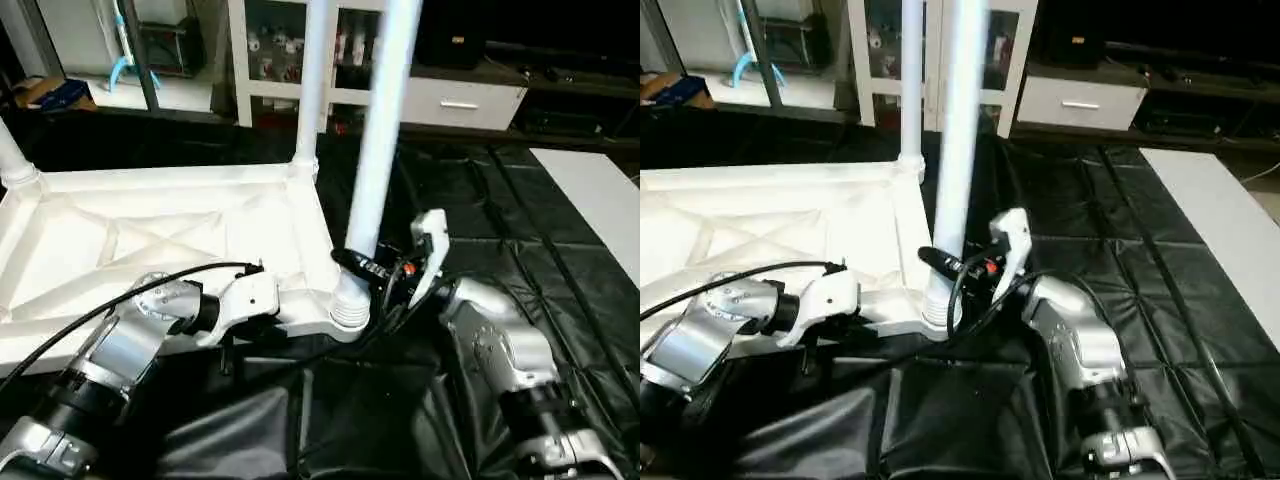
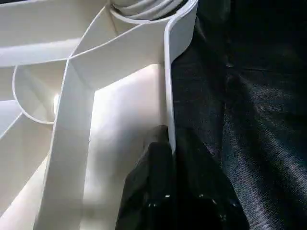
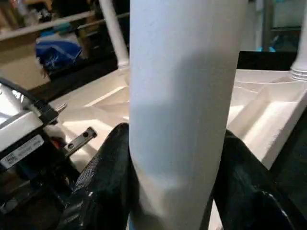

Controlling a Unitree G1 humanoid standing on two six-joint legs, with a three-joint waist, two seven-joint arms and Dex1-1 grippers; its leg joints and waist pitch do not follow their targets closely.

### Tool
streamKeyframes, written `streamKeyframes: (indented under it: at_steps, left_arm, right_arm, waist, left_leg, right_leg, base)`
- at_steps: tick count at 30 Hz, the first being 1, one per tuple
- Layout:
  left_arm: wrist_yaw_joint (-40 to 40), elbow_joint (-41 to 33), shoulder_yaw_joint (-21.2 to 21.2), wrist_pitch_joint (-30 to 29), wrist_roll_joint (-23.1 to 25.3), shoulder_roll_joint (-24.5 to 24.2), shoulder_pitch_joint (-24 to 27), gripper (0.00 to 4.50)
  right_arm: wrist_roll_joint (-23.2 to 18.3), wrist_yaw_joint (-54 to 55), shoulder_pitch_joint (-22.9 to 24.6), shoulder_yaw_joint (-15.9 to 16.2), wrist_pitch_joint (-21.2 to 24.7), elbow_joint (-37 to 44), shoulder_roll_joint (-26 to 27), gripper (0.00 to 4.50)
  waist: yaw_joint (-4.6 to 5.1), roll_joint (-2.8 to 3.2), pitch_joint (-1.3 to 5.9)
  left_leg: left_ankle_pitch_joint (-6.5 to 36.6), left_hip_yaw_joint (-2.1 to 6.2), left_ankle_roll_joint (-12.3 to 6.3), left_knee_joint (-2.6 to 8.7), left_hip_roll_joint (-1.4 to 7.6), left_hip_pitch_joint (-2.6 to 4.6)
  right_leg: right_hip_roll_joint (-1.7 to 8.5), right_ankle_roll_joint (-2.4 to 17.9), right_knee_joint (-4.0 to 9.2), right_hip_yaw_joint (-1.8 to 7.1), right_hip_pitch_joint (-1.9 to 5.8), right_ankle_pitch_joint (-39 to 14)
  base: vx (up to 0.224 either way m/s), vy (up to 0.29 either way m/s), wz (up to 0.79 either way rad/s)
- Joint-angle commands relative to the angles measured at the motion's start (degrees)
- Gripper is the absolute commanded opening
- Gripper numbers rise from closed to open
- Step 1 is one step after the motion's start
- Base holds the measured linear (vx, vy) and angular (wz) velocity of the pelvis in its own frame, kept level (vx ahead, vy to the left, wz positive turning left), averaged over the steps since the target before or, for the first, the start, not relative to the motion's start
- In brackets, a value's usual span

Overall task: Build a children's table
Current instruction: Pick table leg

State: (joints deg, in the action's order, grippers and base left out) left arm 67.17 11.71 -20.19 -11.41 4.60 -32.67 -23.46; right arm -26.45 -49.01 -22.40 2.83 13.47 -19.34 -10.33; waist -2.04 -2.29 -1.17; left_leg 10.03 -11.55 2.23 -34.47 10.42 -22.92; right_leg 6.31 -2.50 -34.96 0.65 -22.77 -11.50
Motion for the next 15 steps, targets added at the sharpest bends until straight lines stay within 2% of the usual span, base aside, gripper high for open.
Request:
streamKeyframes:
  at_steps: [1, 2, 4, 5, 6, 8, 13, 15]
  left_arm:
    - [1.38, -1.04, -2.29, 0.43, -0.63, 0.75, 0.65, 0.06]
    - [1.38, -1.04, -2.29, 0.43, -0.63, 0.75, 0.65, 0.06]
    - [1.06, -0.79, -2.21, 0.63, -0.33, 0.67, 0.59, 0.06]
    - [1.05, -0.76, -2.21, 0.64, -0.33, 0.68, 0.58, 0.06]
    - [1.03, -0.71, -2.2, 0.66, -0.32, 0.68, 0.55, 0.06]
    - [0.89, -0.49, -2.21, 0.81, -0.13, 0.68, 0.46, 0.06]
    - [0.87, -0.34, -2.08, 0.84, -0.05, 0.58, 0.46, 0.06]
    - [0.82, -0.33, -2.04, 0.85, 0.02, 0.55, 0.49, 0.06]
  right_arm:
    - [1.17, 3.43, 1.95, -3.58, -0.22, -0.94, -1.25, 1.81]
    - [1.17, 3.43, 1.95, -3.58, -0.22, -0.94, -1.25, 1.81]
    - [1.22, 3.48, 4.96, -3.63, -1.14, 1.28, -1.3, 1.81]
    - [1.5, 3.38, 5.33, -3.31, -1.41, 1.47, -1.43, 1.81]
    - [2.03, 3.22, 6.01, -2.73, -1.9, 1.8, -1.66, 1.81]
    - [3.62, 3.01, 8.52, -1.16, -3.3, 3.37, -2.08, 1.81]
    - [4.57, 3.46, 10.83, -0.68, -5.68, 4.52, -1.67, 1.81]
    - [5.17, 3.8, 11.8, -0.5, -6.5, 5.0, -1.49, 1.81]
  waist:
    - [0.5, 1.08, 2.51]
    - [0.52, 0.98, 2.55]
    - [0.33, 1.14, 2.53]
    - [0.38, 1.06, 2.47]
    - [0.35, 1.22, 2.5]
    - [0.3, 1.09, 2.34]
    - [0.35, 1.05, 2.22]
    - [0.42, 0.99, 2.23]
  left_leg:
    - [21.94, 1.11, 3.31, 5.59, 2.16, 2.41]
    - [21.61, 1.13, 3.21, 5.62, 2.12, 2.3]
    - [20.95, 1.03, 3.03, 5.58, 2.2, 2.44]
    - [21.01, 1.11, 2.93, 5.67, 2.14, 2.24]
    - [21.16, 1.13, 2.97, 5.69, 2.12, 2.27]
    - [22.95, 1.15, 3.3, 5.78, 2.19, 2.33]
    - [25.02, 1.29, 3.71, 5.9, 2.23, 2.39]
    - [25.11, 1.37, 3.63, 5.98, 2.19, 2.21]
  right_leg:
    - [0.24, 9.85, 4.0, 0.12, 0.09, -10.85]
    - [0.18, 9.81, 3.93, 0.05, 0.22, -10.54]
    - [0.19, 9.73, 3.99, 0.1, 0.07, -9.59]
    - [0.18, 9.64, 3.93, 0.08, 0.22, -9.64]
    - [0.19, 9.63, 3.92, 0.05, 0.22, -9.84]
    - [0.29, 8.93, 4.27, 0.13, -0.01, -12.49]
    - [0.33, 8.17, 4.6, 0.22, -0.32, -14.9]
    - [0.32, 8.03, 4.56, 0.2, -0.2, -14.78]
  base:
    - [0.0, 0.0, 0.0]
    - [0.0, 0.0, 0.0]
    - [0.0, 0.0, 0.0]
    - [0.0, 0.0, 0.0]
    - [0.0, 0.0, 0.0]
    - [0.0, 0.0, 0.0]
    - [0.0, 0.0, 0.0]
    - [0.0, 0.0, 0.0]
